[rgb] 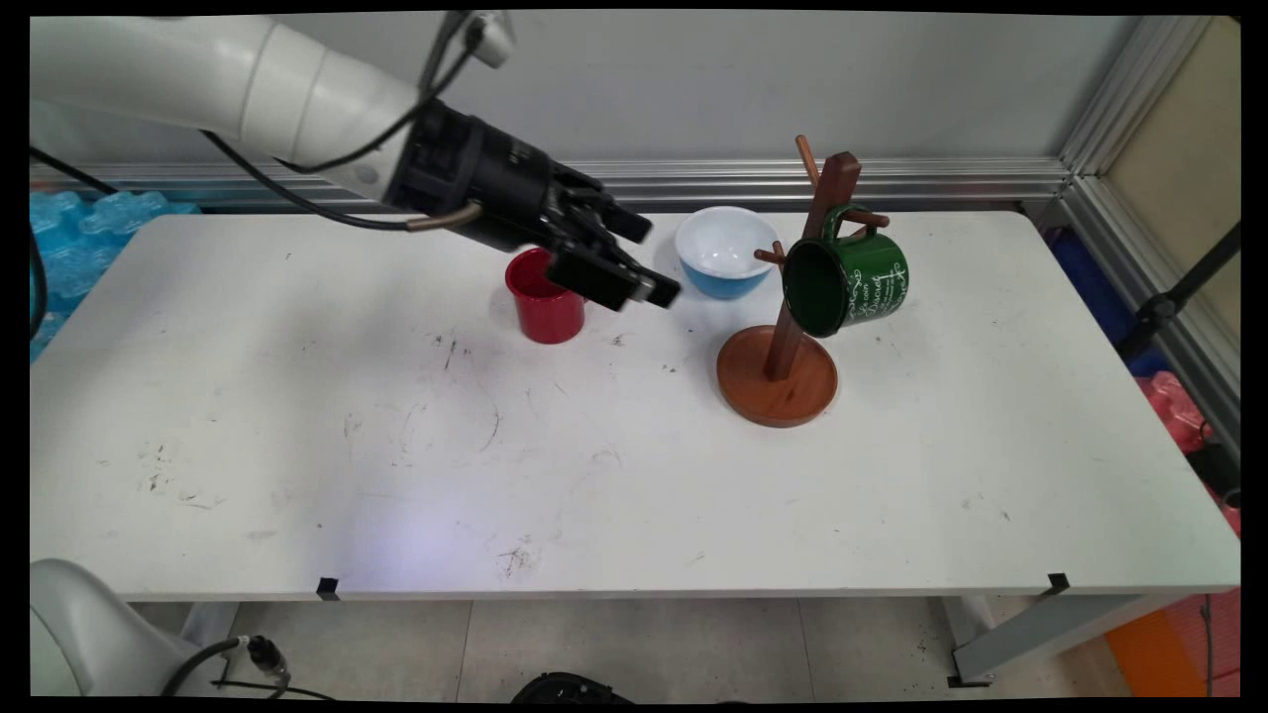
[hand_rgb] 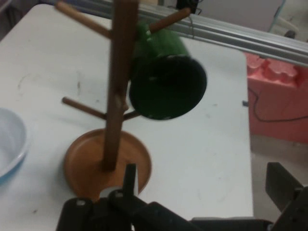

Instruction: Pick up the green mug from the rack

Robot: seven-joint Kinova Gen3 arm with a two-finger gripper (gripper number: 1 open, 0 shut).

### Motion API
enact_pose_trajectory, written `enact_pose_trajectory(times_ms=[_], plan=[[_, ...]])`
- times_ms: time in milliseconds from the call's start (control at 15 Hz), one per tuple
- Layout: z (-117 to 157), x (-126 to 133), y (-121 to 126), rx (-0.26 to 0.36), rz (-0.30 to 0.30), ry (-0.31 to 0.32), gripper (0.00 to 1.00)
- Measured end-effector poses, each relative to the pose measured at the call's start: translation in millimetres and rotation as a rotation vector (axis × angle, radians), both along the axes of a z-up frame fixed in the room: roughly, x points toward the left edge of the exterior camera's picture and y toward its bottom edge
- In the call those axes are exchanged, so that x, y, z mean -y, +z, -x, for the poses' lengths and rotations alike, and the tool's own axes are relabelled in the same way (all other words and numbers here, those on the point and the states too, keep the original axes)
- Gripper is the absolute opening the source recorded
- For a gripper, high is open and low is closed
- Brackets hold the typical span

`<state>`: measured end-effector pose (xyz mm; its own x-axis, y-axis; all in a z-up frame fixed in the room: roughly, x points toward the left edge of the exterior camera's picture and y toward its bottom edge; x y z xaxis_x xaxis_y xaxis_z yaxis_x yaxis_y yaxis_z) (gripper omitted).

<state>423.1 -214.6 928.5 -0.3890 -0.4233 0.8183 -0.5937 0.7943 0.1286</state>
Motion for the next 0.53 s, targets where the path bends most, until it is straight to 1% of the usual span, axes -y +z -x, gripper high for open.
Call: enact_pose_trajectory(times_ms=[200,533], plan=[[27.8,-0.5,0.3,-0.019,-0.019,0.0,1.0],[69.3,5.4,-3.8,-0.055,-0.05,0.033,1.0]])
